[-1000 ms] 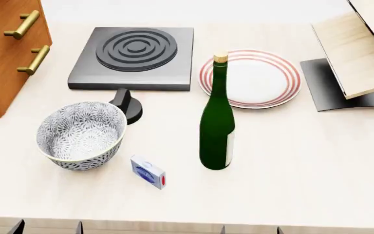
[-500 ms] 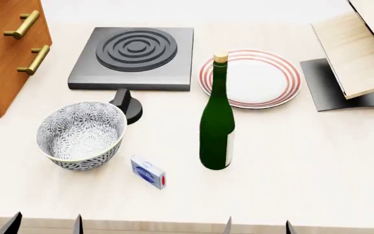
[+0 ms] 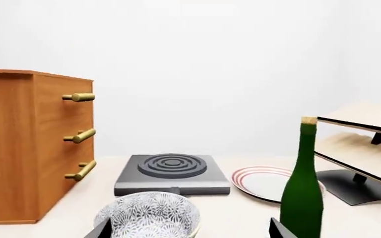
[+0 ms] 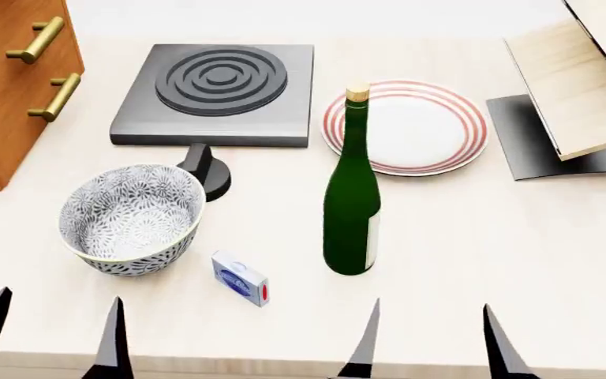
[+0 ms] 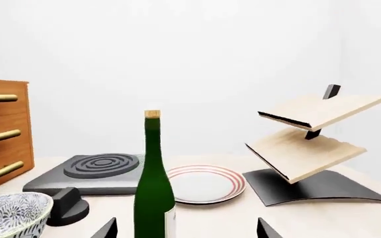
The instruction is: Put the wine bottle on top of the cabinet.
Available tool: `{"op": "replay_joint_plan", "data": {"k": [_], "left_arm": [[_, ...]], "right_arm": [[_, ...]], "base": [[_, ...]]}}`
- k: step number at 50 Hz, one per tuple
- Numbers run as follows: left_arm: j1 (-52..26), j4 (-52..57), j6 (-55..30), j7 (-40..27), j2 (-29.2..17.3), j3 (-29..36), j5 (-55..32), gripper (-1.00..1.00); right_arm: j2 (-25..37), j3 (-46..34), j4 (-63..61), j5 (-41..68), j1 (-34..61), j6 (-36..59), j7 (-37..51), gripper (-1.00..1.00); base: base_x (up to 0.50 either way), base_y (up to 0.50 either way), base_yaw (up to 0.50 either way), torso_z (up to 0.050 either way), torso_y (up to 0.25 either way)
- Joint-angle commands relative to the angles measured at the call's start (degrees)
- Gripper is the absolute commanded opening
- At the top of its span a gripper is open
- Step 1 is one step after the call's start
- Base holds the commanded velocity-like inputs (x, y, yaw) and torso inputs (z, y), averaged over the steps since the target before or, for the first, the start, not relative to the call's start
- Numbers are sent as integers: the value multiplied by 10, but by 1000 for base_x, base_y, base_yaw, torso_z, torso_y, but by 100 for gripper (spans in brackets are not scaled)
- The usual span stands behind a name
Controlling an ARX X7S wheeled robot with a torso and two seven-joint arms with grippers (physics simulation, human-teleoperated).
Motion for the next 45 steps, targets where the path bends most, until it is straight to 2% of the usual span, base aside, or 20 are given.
{"op": "replay_joint_plan", "data": {"k": [1,22,26,45], "left_arm": [[-4,119,-66,-19,-14,11,-5,100],[-26,245,-146,-51,-29,17,-15,100],[-32,267,-171,-59,-31,13,-21,100],[-36,270,-173,-72,-40,19,-29,100]], "right_arm": [[14,-11,-111,-2,5,62,15,100],[25,-10,-239,43,32,150,26,100],[27,-13,-238,48,32,158,25,100],[35,-18,-238,55,33,156,34,100]], "base": [[0,0,0,0,0],[0,0,0,0,0],[498,0,0,0,0],[499,0,0,0,0]]}}
